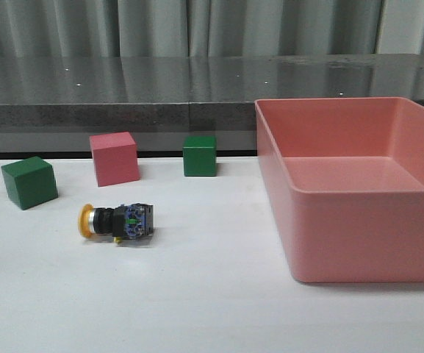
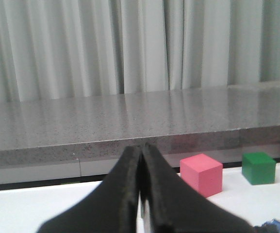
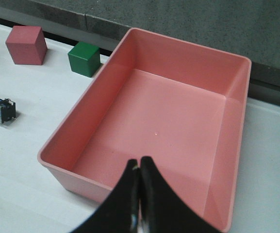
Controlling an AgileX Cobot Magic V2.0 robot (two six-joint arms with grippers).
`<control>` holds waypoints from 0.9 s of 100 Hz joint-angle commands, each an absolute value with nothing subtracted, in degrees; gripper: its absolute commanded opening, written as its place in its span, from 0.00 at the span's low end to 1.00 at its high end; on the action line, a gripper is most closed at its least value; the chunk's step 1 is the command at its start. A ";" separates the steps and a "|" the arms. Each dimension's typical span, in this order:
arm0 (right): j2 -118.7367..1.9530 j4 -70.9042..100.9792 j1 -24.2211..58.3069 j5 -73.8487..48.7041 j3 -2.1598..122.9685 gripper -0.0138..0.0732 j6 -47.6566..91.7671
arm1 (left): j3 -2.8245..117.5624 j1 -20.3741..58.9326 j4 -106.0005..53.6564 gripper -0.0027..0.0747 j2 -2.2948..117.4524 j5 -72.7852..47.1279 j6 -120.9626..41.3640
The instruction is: Place and stand button with both arms
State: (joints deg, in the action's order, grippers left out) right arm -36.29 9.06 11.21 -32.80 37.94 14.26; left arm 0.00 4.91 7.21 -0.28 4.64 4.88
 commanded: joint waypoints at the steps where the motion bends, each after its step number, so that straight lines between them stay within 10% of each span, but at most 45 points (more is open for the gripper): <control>1: -33.07 8.90 10.67 -24.99 34.66 0.08 13.73 | -2.55 4.72 -1.66 0.01 -2.02 10.60 5.43; 50: -29.14 8.25 10.58 -21.77 29.54 0.08 13.69 | 19.63 4.72 -7.65 0.01 15.96 -17.44 3.90; 90: -29.20 8.25 10.58 -21.82 29.54 0.08 13.69 | 48.43 4.72 -28.98 0.01 62.30 -31.22 -54.37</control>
